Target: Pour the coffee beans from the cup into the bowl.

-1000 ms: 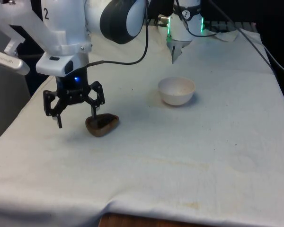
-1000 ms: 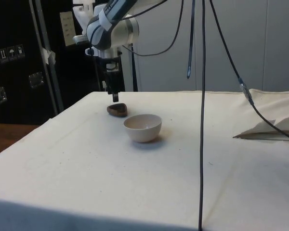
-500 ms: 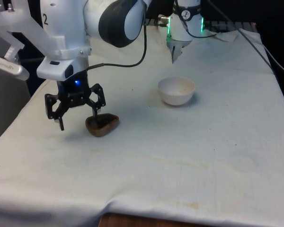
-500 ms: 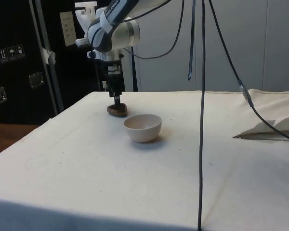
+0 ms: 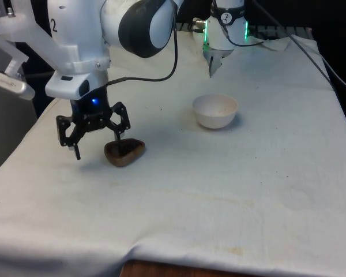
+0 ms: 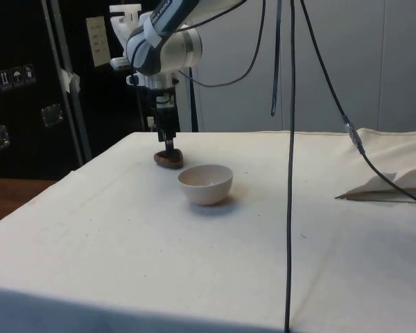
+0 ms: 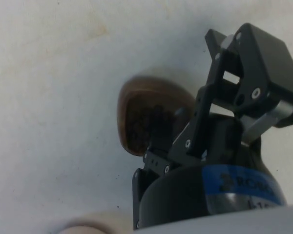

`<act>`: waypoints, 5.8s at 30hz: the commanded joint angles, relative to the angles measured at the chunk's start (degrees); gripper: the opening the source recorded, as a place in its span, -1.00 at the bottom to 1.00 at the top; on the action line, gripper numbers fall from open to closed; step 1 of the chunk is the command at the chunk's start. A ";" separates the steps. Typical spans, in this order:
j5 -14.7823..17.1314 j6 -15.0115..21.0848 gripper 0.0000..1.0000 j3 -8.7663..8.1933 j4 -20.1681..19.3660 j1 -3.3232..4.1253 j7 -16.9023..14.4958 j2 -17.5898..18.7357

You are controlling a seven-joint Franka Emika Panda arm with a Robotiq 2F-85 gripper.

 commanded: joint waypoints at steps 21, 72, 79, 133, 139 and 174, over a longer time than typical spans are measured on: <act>-0.11 -6.02 1.00 -0.23 4.18 -0.11 0.40 1.78; 2.75 -8.71 0.97 -0.69 6.36 -0.57 -0.74 3.44; 2.81 -8.65 0.15 -0.69 6.30 -0.57 -0.74 3.44; 2.52 -11.40 -1.00 -2.81 0.97 1.43 0.57 -3.32; 2.75 -12.03 -1.00 -2.58 0.57 1.15 0.97 -4.07; 1.89 -12.55 -1.00 -5.21 -11.92 2.81 3.78 -15.01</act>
